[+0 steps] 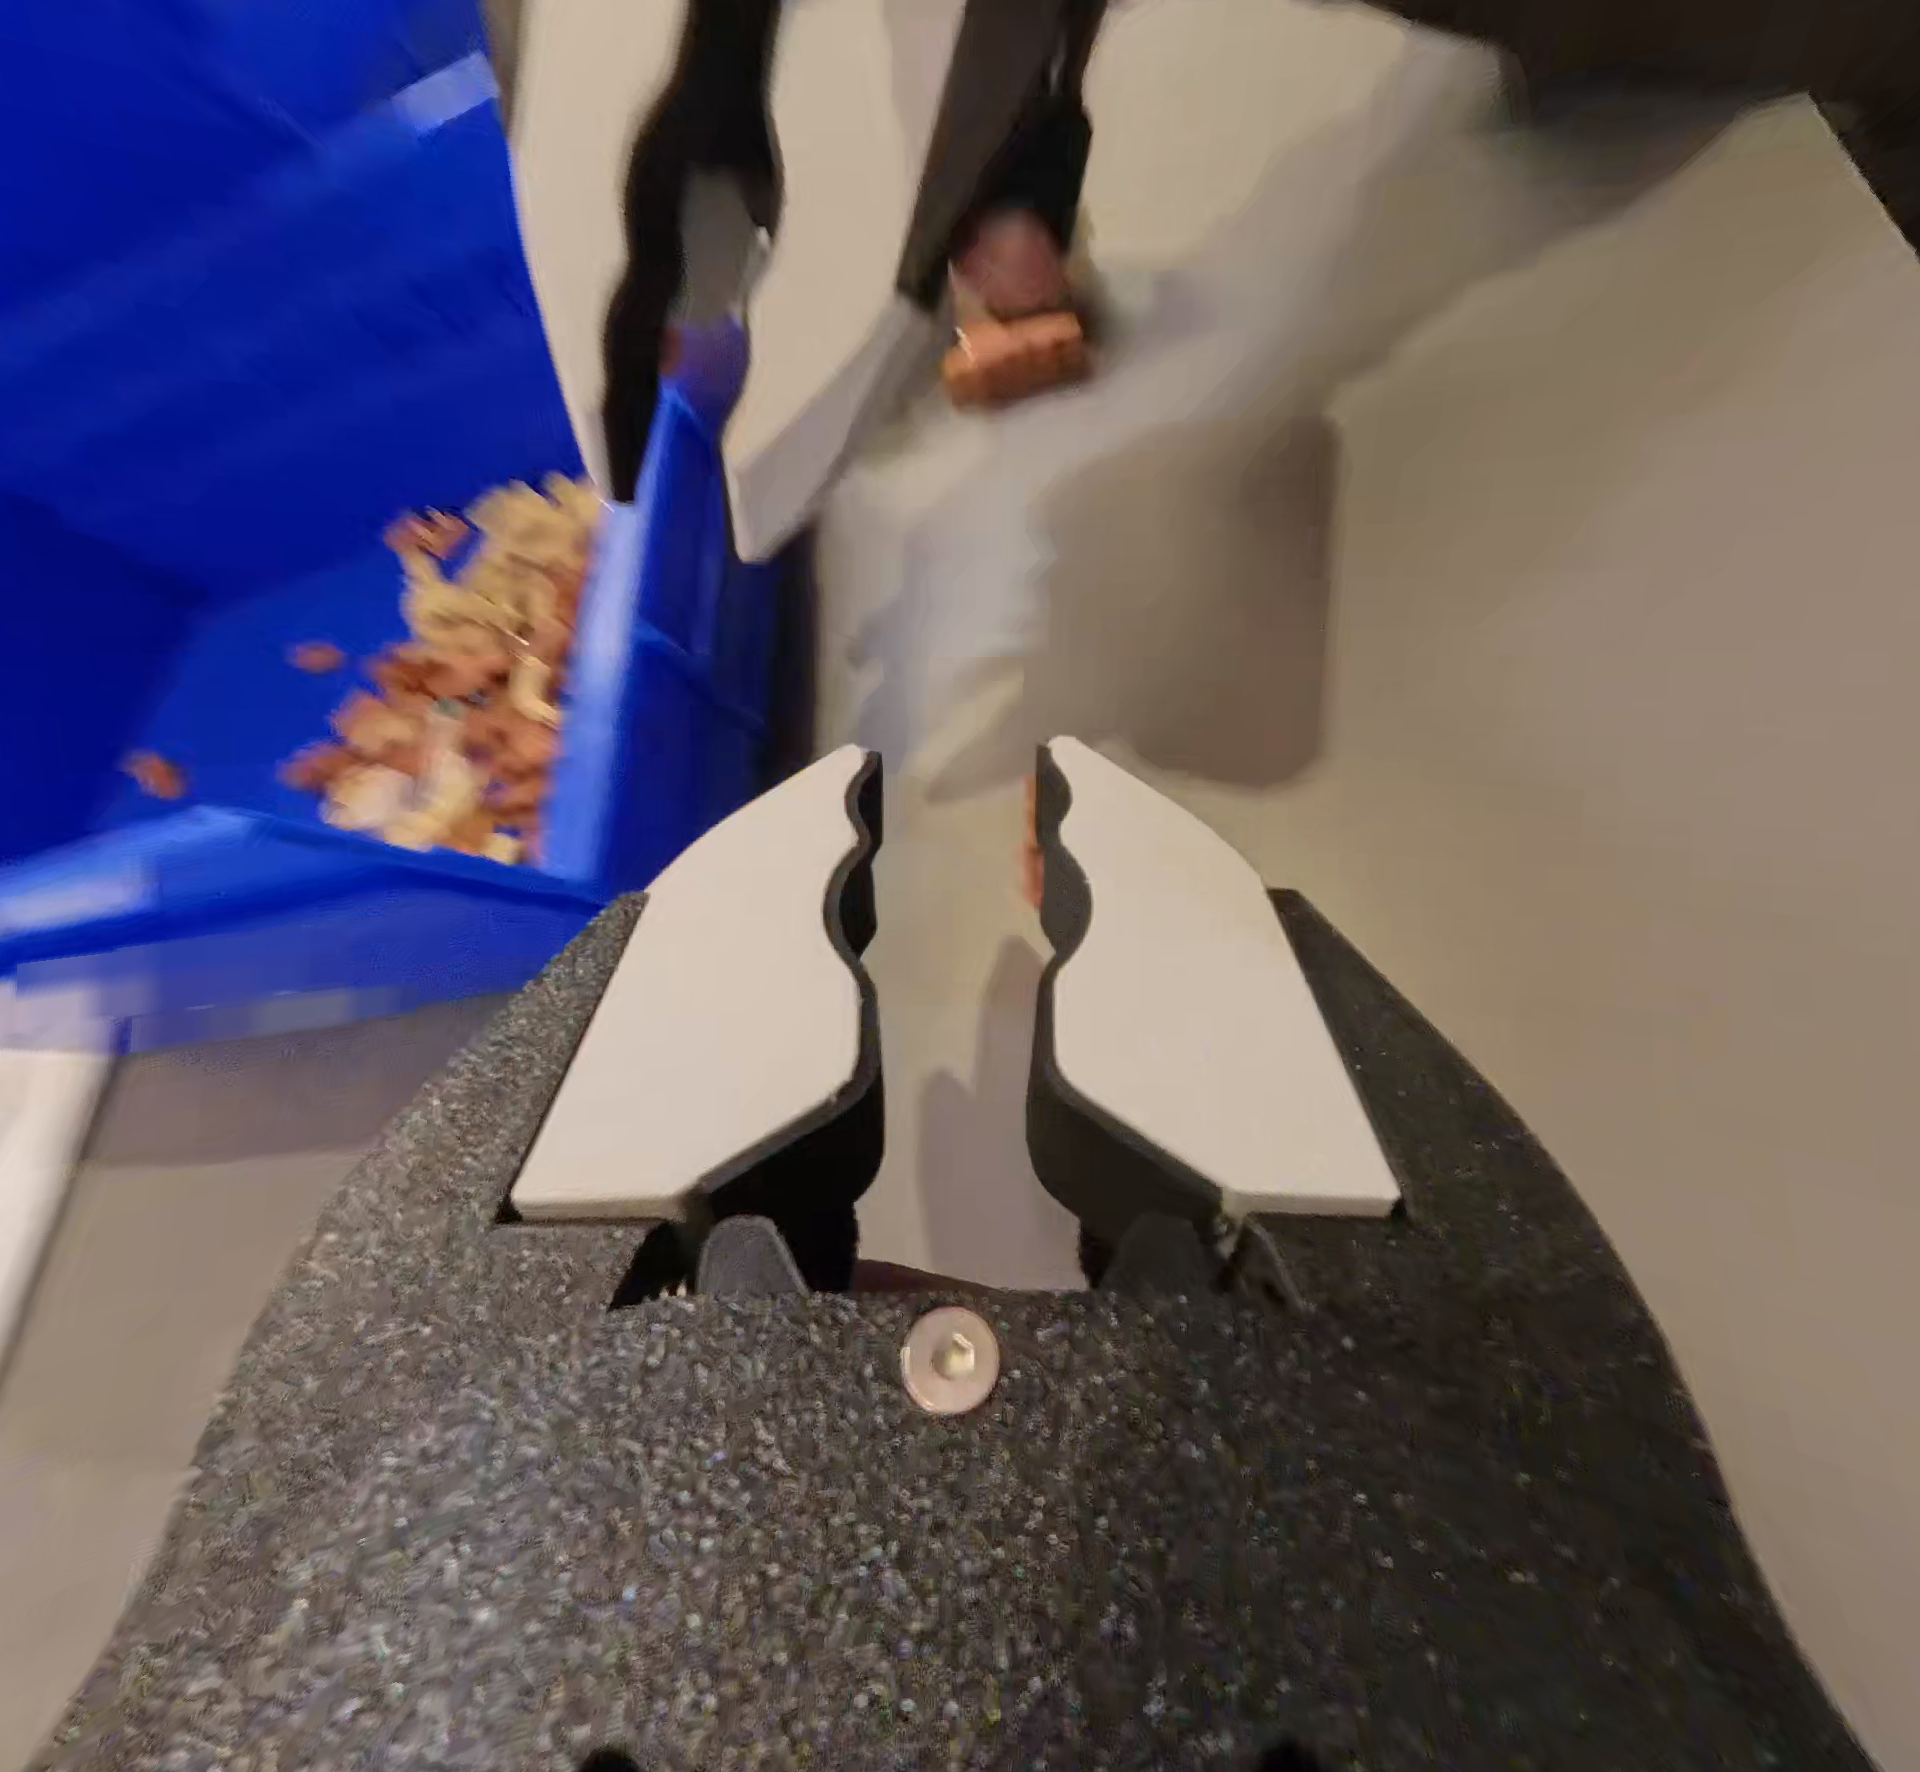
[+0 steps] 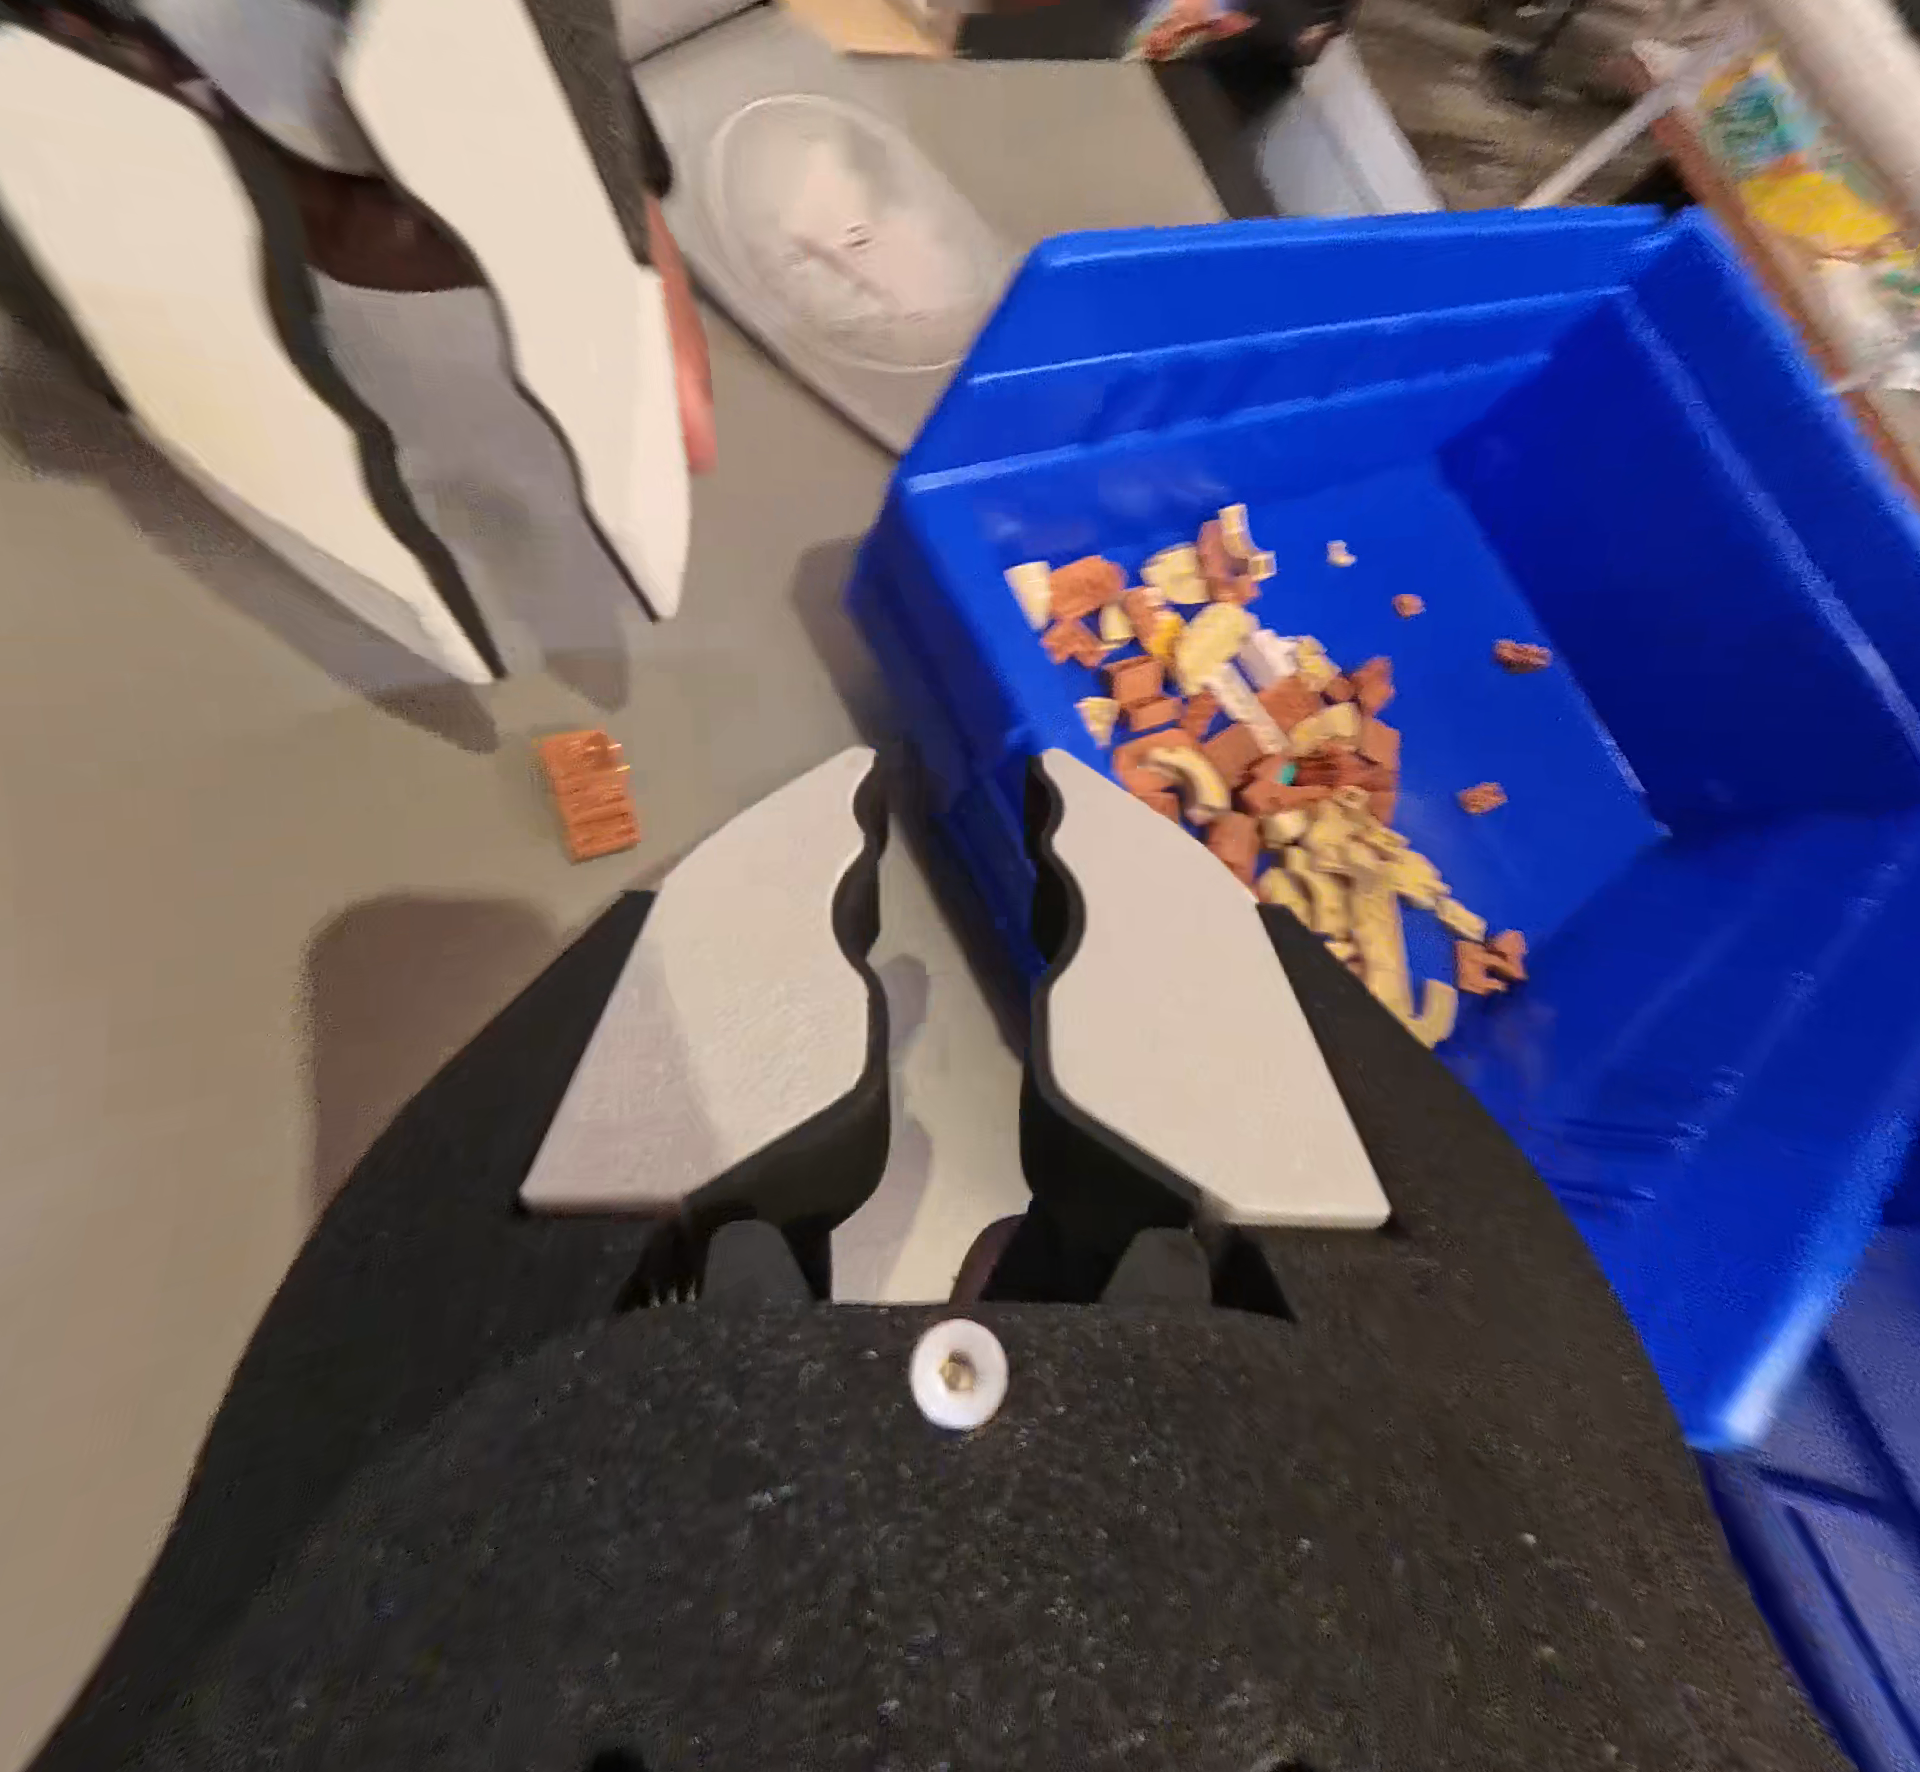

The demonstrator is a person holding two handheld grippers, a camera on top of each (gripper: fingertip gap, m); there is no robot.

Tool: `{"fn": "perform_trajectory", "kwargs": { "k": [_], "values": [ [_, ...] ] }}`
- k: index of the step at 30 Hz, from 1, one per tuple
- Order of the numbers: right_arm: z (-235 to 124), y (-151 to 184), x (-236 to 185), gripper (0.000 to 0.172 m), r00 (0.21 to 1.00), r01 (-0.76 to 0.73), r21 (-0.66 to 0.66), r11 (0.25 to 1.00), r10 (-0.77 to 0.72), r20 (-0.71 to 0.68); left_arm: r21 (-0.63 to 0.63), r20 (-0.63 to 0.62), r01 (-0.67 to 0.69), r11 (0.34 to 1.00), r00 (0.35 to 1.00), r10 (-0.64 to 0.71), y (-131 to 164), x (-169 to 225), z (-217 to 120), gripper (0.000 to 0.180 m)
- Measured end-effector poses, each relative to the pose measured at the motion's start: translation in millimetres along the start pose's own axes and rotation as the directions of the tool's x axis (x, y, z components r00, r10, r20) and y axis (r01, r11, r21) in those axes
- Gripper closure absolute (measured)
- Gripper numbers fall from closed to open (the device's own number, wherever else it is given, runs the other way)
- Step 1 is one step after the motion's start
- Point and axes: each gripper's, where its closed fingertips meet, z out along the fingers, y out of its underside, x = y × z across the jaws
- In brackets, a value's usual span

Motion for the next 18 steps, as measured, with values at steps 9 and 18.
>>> {"fn": "perform_trajectory", "kwargs": {
  "k": [9,18],
  "values": [
    [22,28,-63,0.147,0.97,0.074,-0.088,0.993,-0.052,0.238,-0.177,-0.106,0.059,0.982,0.991,-0.079,46,26,30,0.145],
    [35,36,-70,0.144,0.948,0.273,-0.033,0.962,-0.263,0.178,-0.195,-0.064,0.238,0.951,0.965,-0.255,49,17,37,0.162]
  ]
}}
